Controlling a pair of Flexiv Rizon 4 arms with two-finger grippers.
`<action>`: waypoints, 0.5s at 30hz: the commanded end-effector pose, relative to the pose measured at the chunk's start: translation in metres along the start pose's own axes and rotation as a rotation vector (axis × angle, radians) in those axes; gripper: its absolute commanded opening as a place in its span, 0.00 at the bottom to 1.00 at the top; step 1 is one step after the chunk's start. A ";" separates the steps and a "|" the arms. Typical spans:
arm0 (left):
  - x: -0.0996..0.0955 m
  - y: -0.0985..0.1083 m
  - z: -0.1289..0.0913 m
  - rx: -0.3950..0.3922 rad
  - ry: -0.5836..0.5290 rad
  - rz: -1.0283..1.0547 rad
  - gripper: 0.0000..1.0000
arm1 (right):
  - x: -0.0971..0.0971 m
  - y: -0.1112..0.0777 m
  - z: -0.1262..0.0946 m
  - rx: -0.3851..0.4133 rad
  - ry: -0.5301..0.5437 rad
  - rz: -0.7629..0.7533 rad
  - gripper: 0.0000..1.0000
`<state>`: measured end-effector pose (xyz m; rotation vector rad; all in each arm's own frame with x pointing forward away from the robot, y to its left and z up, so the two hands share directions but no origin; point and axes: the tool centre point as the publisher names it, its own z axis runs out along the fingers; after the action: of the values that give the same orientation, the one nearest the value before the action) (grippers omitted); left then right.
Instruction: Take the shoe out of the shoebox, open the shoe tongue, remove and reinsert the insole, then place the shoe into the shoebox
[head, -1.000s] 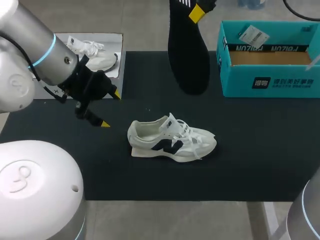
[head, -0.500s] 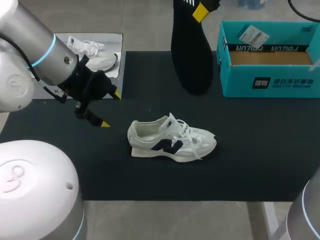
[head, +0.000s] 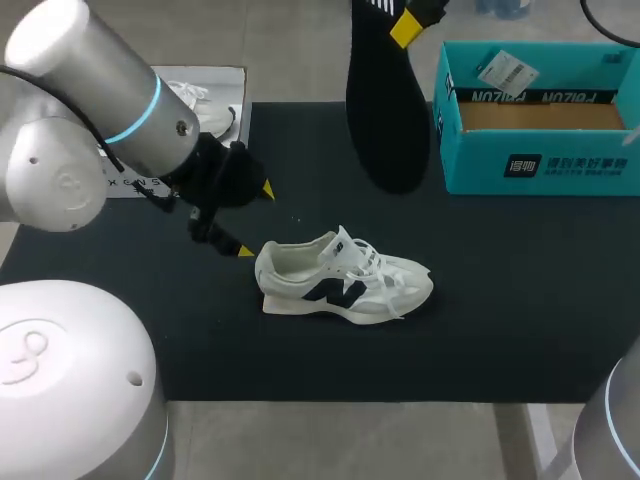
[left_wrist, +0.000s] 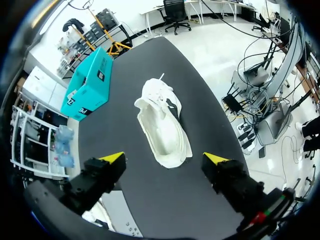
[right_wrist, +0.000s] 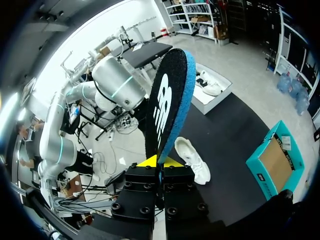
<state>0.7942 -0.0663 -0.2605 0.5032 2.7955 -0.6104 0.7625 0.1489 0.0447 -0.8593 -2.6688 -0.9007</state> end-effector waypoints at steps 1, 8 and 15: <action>-0.015 -0.021 0.030 -0.091 -0.026 -0.026 1.00 | 0.000 0.000 0.000 0.000 0.000 0.001 0.00; -0.022 -0.019 0.081 -0.146 0.002 -0.085 1.00 | 0.000 0.000 0.000 0.000 0.000 0.001 0.00; -0.031 -0.005 0.115 -0.215 0.036 -0.132 1.00 | 0.000 0.000 0.000 0.000 0.000 0.001 0.00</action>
<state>0.8196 -0.1114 -0.3233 0.2981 2.8759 -0.3825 0.7625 0.1488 0.0448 -0.8591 -2.6688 -0.9007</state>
